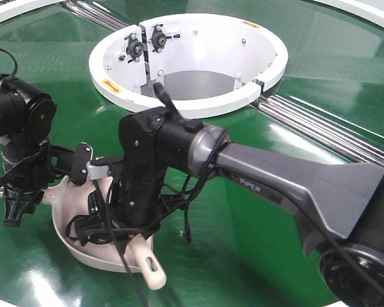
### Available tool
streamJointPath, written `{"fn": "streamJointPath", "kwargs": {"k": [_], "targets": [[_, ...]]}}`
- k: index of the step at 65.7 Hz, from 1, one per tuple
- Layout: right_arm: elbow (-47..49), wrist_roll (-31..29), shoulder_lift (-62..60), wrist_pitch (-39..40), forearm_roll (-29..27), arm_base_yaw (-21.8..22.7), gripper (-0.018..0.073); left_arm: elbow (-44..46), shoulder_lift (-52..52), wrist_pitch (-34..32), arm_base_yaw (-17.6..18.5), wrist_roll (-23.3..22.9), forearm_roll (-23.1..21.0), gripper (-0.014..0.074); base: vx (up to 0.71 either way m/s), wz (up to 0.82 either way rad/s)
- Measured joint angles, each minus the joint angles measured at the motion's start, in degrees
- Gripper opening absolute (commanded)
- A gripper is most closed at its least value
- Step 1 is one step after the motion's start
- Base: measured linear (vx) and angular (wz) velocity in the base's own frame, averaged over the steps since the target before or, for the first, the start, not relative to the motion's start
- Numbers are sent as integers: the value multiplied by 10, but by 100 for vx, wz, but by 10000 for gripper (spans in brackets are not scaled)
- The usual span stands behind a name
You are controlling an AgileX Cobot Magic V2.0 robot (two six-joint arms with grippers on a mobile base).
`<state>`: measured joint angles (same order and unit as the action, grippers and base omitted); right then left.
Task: Clean and inspect green conveyor with broom and dustpan
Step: 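Sweep the black cable with the brush into the dustpan, then move the brush back away from the dustpan with the right gripper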
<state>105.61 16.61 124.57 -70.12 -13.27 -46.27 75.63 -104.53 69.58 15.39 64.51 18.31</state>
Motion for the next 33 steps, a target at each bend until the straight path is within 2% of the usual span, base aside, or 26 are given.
{"fn": "streamJointPath", "kwargs": {"k": [13,19,33], "targets": [[-40,-1,-35,-1,14,34,-3,0,0,0,0,0,0,-6,0,0],[-81,-1,-66,-1,39,54,-2,0,0,0,0,0,0,-6,0,0],[-192,-9,-161,-1,103,137,-1,0,0,0,0,0,0,-6,0,0]]}}
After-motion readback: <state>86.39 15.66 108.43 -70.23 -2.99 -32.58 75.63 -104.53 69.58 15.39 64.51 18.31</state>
